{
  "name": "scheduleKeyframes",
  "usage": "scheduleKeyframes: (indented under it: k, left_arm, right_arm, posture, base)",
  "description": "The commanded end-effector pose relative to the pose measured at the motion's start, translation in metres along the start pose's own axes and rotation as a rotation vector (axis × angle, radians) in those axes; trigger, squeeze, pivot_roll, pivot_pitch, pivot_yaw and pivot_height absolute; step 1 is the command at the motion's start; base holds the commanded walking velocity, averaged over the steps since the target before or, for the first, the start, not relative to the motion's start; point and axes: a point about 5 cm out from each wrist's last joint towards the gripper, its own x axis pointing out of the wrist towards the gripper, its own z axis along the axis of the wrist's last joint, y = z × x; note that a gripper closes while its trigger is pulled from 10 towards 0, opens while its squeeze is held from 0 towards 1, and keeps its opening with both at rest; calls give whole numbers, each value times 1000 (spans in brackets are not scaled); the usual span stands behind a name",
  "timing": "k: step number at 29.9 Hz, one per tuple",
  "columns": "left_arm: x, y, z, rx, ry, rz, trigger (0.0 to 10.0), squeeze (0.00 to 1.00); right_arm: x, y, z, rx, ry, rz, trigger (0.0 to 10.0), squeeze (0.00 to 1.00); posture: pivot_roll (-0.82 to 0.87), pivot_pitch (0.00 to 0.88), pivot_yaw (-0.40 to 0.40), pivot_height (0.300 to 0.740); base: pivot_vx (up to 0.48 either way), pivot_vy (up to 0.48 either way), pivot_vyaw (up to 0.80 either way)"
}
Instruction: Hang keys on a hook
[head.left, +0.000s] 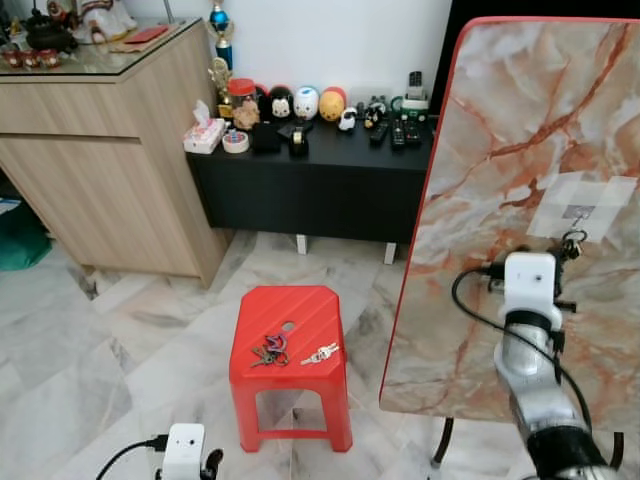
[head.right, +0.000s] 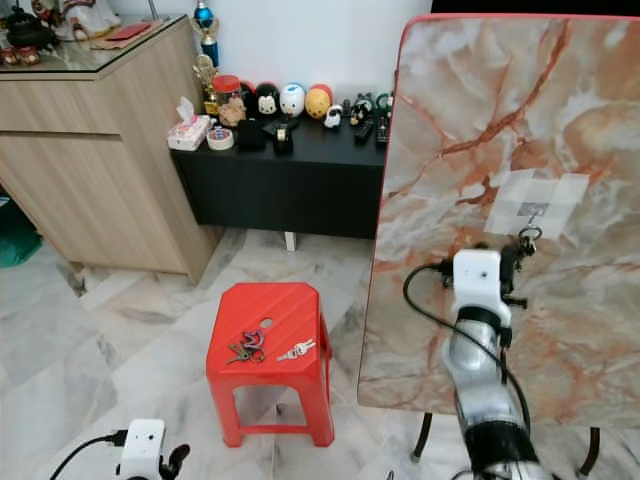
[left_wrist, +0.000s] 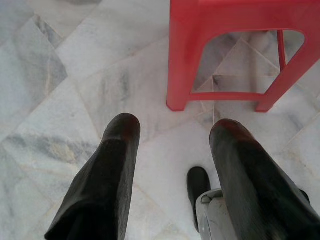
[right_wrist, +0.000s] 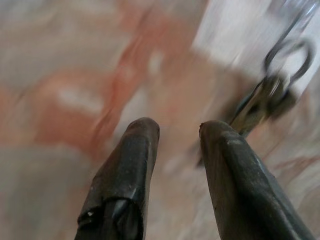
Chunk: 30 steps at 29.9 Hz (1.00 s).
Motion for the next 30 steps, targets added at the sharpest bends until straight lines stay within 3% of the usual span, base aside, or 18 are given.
scheduleKeyframes:
  k: [1,5,9,13,18,21,24,30]
  left_arm:
    - [-1,2,-4,-9,19,16,10000,0]
    - [-1,2,-3,-7,19,16,10000,0]
    - [0,3,-2,-6,17,19,10000,0]
    - [0,5,-2,-3,17,21,10000,0]
    - [-1,6,-3,2,24,21,10000,0]
    - [-1,6,-4,0,27,23,10000,0]
    - [-2,7,-6,1,34,23,10000,0]
    - [-2,6,-8,-2,47,22,10000,0]
  right_arm:
    - [-3,2,-1,24,-8,38,10000,0]
    - [-22,10,-37,56,160,131,10000,0]
    - [-33,4,-65,110,312,86,10000,0]
    - [-36,9,-71,153,364,112,10000,0]
    - [-49,20,-86,114,446,209,10000,0]
    - [-51,26,-86,171,445,234,10000,0]
    - [-58,31,-92,172,489,276,10000,0]
    - [-95,39,-124,150,701,397,10000,0]
  posture:
    - [-30,0,0,740]
    - [-30,0,2,740]
    - [-18,0,4,740]
    - [-32,0,11,740]
    - [-18,0,11,740]
    - [-26,0,13,740]
    - [-28,0,12,740]
    - [-26,0,12,740]
  base:
    - [0,0,0]
    - [0,0,0]
    - [0,0,0]
    - [0,0,0]
    - [0,0,0]
    - [0,0,0]
    - [0,0,0]
    - [0,0,0]
